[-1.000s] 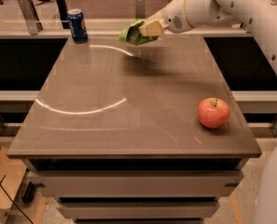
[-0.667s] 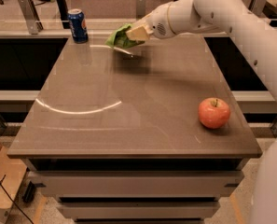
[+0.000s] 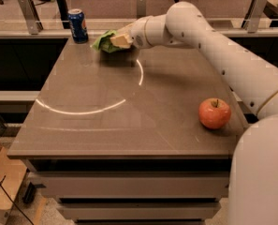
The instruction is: Move green rice chip bag near pepsi can
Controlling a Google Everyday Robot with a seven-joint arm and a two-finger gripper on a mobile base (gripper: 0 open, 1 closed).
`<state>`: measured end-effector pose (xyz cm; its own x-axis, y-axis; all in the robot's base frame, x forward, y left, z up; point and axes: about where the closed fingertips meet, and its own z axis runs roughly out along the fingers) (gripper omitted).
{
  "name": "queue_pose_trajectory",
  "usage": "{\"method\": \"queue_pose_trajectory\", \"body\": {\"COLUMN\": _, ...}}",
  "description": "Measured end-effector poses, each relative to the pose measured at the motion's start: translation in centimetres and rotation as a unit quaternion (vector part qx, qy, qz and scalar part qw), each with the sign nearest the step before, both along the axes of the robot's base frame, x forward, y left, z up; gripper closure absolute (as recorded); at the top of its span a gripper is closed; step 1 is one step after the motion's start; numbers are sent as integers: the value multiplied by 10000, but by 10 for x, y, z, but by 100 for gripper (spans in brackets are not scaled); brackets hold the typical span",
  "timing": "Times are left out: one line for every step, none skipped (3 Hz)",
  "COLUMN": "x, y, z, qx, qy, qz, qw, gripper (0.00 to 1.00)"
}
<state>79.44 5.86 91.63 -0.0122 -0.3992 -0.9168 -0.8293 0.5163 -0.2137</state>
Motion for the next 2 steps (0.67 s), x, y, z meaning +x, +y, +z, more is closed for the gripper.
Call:
{"method": "queue_pose_trajectory", "body": {"x": 17, "y": 21, "z": -16, "qx": 140, "qy": 65, "qz": -33, "qw": 9999, "gripper": 82}}
{"method": "queue_pose_trajectory", "body": {"x": 29, "y": 38, "z": -24, "qx": 361, "qy": 198, "qz": -55, "qw": 9991, "gripper": 58}}
